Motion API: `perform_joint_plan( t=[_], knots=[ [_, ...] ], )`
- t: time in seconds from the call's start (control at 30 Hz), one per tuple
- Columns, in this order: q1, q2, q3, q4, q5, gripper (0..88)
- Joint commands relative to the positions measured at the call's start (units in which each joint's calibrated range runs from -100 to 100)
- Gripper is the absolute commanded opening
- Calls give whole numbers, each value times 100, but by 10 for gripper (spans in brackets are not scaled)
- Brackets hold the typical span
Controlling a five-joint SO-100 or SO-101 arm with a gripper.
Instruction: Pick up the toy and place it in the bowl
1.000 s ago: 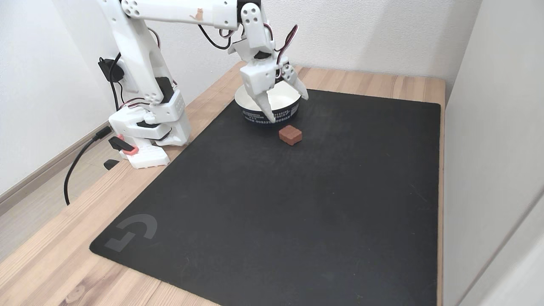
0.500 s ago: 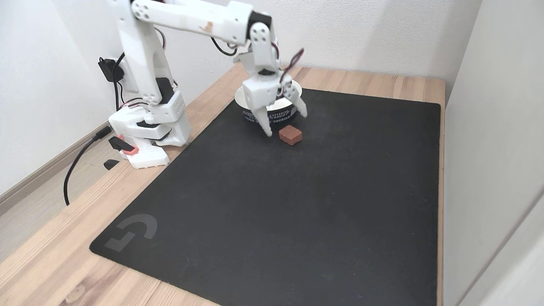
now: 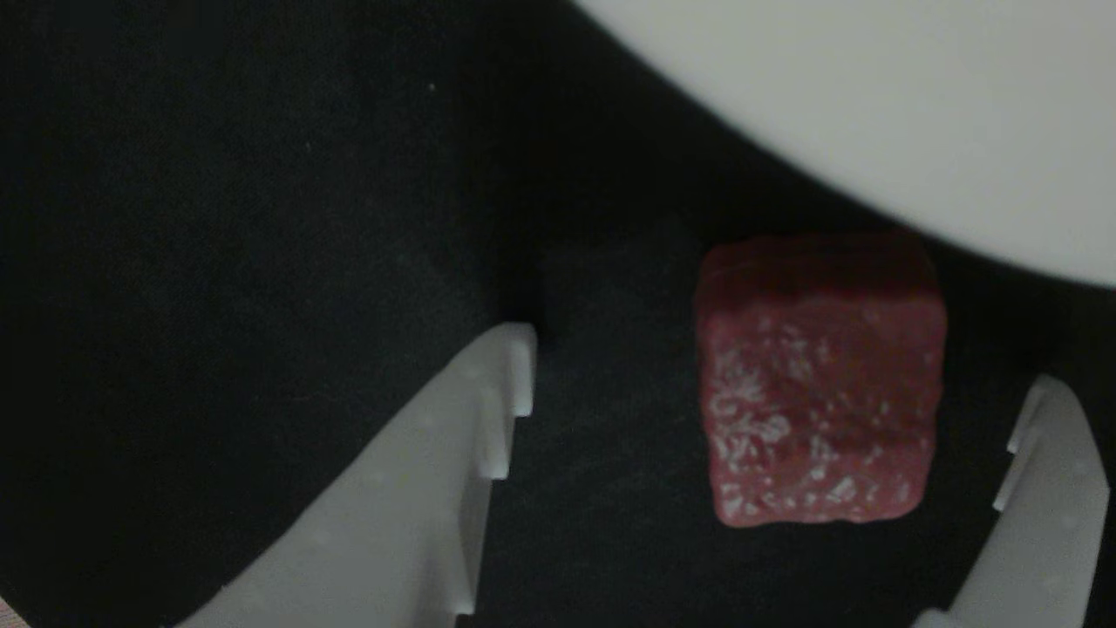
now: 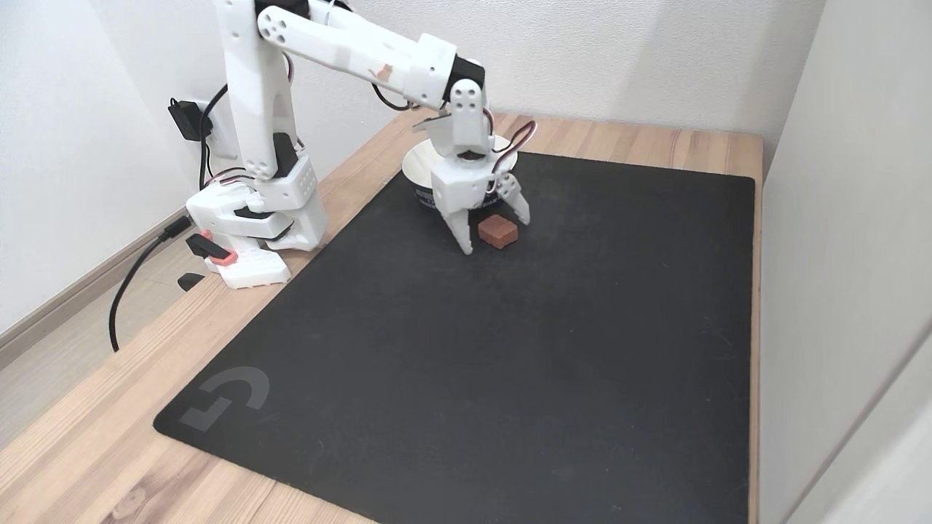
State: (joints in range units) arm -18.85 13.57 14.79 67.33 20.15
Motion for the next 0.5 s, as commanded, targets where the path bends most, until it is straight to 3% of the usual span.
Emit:
perform_joint_plan(
  t=[0.0,0.23,0.47],
  knots=[
    [-1,39,-167,-77,30,379],
    [-60,39,-158,-179,30,339],
    [-378,39,-158,-518,-6,25]
  ],
)
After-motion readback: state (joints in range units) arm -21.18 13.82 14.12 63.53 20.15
